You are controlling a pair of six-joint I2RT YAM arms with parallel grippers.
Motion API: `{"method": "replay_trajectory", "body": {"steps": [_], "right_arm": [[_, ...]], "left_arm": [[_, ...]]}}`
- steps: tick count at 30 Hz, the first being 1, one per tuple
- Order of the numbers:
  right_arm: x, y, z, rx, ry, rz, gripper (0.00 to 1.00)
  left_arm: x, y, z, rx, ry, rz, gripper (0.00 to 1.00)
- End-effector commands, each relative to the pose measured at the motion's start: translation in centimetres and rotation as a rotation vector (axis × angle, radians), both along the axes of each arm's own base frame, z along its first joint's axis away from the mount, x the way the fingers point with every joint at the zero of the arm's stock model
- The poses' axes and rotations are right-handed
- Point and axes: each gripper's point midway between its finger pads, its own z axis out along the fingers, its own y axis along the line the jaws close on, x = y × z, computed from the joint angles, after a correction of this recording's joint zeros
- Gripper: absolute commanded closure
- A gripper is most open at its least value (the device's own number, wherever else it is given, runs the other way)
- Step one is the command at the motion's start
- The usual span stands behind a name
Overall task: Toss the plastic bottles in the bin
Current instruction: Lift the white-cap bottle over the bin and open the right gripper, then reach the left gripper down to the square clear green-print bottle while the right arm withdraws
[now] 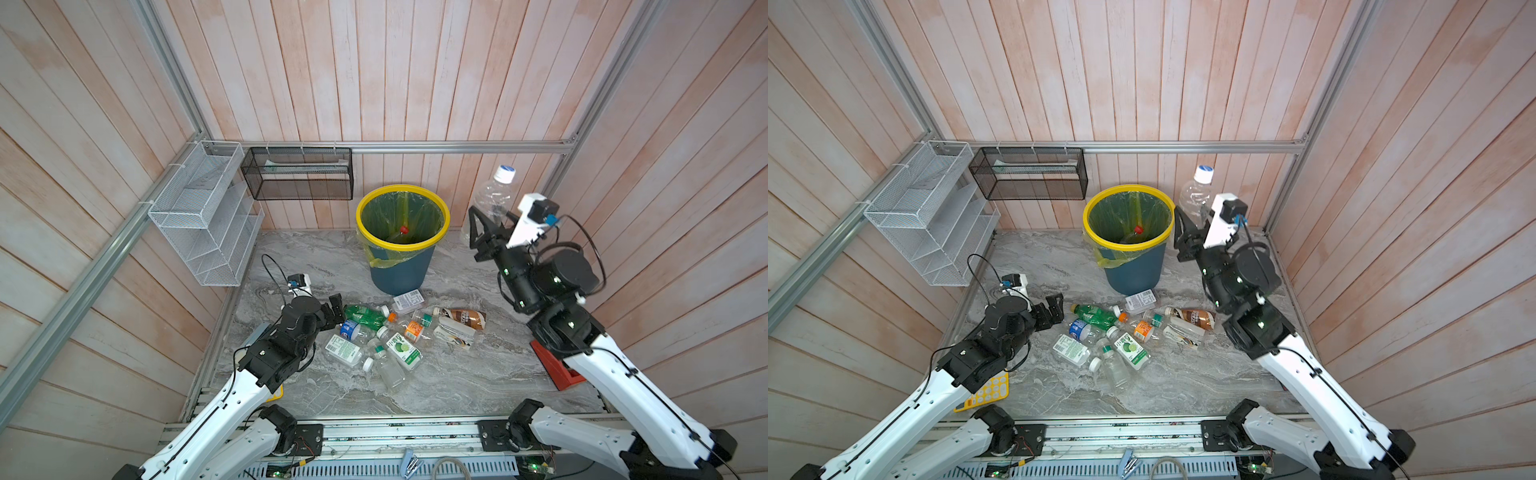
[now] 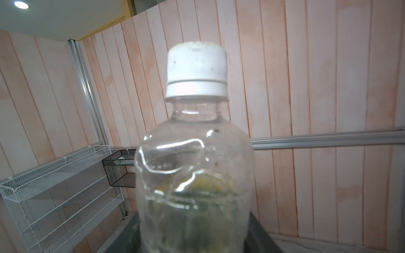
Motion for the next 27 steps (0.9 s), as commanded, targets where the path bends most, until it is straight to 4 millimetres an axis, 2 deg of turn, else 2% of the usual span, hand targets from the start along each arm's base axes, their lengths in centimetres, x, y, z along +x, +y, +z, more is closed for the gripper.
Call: {"method": "replay_trajectory", "body": {"steps": [1, 3, 4, 6, 8, 9, 12, 15, 21, 27], "right_arm": [[5.7, 7.2, -5.3, -0.120, 0.168, 0.268, 0.46], [9.6, 9.7, -8.9, -0.206, 0.321, 0.302, 0.40], [11.1, 10.2, -9.7, -0.225, 0.372, 0.290, 0.32], [12.3, 9.9, -9.8, -0.231, 0.396, 0.261, 0.13], [12.2, 8.7, -8.2, -0.206, 0.351, 0.213, 0.04], [11.6, 7.9, -6.9, -0.190, 0.317, 0.189, 0.02], [10.3, 5.7, -4.7, -0.168, 0.271, 0.139, 0.02], [8.9, 3.9, -3.9, -0.163, 0.247, 0.093, 0.00], [7.2, 1.1, -4.5, -0.153, 0.232, 0.043, 0.00], [6.8, -1.1, -7.0, -0.148, 0.273, 0.004, 0.00]], "left_arm": [[-0.3, 0.3, -0.9, -0.013, 0.028, 0.018, 0.00], [-0.2, 0.3, -1.0, -0.006, 0.039, 0.020, 0.00], [-0.2, 0.3, -1.1, -0.001, 0.047, 0.023, 0.00], [-0.3, 0.5, -1.1, 0.014, 0.060, 0.025, 0.00], [-0.5, 0.8, -1.2, 0.025, 0.064, 0.035, 0.00], [-0.6, 1.0, -1.2, 0.025, 0.068, 0.044, 0.00], [-1.2, 1.5, -1.4, 0.000, 0.084, 0.071, 0.00], [-1.9, 1.8, -1.4, -0.036, 0.092, 0.092, 0.00], [-3.1, 2.8, -2.0, -0.041, 0.119, 0.154, 0.00], [-4.5, 2.2, -4.9, -0.062, 0.220, 0.186, 0.00]]}}
